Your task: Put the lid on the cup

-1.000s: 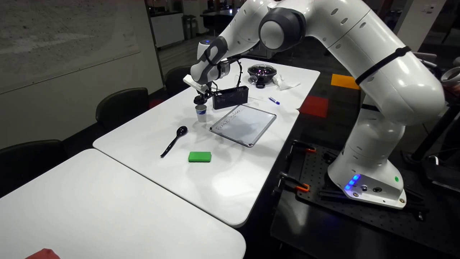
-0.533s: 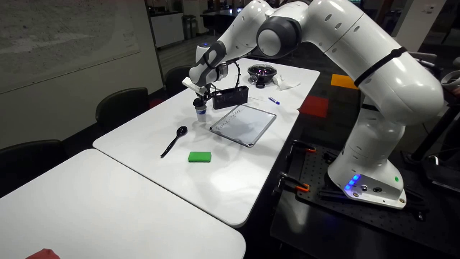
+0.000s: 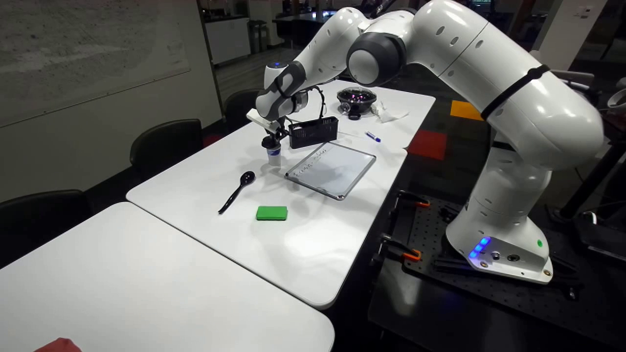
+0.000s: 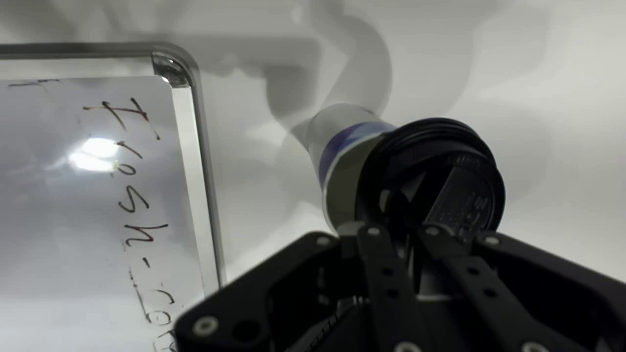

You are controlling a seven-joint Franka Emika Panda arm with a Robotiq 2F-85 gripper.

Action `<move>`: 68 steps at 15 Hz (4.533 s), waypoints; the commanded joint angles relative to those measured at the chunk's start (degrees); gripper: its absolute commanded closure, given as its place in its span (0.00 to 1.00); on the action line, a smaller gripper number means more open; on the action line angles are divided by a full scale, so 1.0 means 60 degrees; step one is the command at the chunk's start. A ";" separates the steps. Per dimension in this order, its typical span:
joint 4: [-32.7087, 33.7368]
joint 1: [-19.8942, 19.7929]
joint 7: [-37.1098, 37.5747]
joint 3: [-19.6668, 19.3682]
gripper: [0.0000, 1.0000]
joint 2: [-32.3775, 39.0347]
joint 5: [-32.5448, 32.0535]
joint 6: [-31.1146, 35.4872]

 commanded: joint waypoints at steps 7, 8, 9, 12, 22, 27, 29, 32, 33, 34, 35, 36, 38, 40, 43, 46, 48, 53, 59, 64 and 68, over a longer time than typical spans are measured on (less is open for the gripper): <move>-0.0205 0.0018 0.0414 0.0062 0.98 -0.0420 -0.0354 -0.0454; -0.0248 0.0027 0.0413 0.0054 0.98 -0.0454 -0.0372 -0.0461; -0.0334 0.0018 0.0376 0.0074 0.98 -0.0528 -0.0375 -0.0471; -0.0664 0.0028 0.0312 0.0083 0.98 -0.0782 -0.0387 -0.0354; -0.1345 0.0016 0.0330 0.0062 0.98 -0.1281 -0.0404 -0.0384; -0.1250 0.0016 0.0434 0.0019 0.98 -0.1060 -0.0386 -0.0142; -0.1210 -0.0035 0.0374 0.0085 0.98 -0.1015 -0.0343 -0.0068; -0.1169 -0.0059 0.0357 0.0120 0.98 -0.0954 -0.0319 -0.0016; -0.1151 -0.0059 0.0363 0.0122 0.98 -0.0929 -0.0319 -0.0020; -0.1140 -0.0074 0.0338 0.0145 0.98 -0.0911 -0.0308 0.0001; -0.1124 -0.0077 0.0327 0.0155 0.98 -0.0881 -0.0306 0.0032; -0.1095 -0.0088 0.0311 0.0174 0.98 -0.0840 -0.0296 0.0082; -0.1038 -0.0107 0.0269 0.0211 0.98 -0.0763 -0.0285 0.0181; -0.0987 -0.0112 0.0257 0.0239 0.98 -0.0689 -0.0276 0.0290; -0.0922 -0.0119 0.0237 0.0282 0.98 -0.0603 -0.0265 0.0398; -0.0865 -0.0112 0.0275 0.0264 0.98 -0.0535 -0.0270 0.0396; -0.0809 -0.0107 0.0316 0.0248 0.98 -0.0484 -0.0262 0.0437; -0.0641 -0.0090 0.0405 0.0191 0.98 -0.0310 -0.0275 0.0461; -0.0612 -0.0100 0.0405 0.0207 0.59 -0.0259 -0.0244 0.0494; -0.0773 -0.0133 0.0477 0.0265 0.20 -0.0440 -0.0189 0.0573; -0.1613 -0.0022 0.0513 0.0280 0.00 -0.1303 -0.0099 0.0602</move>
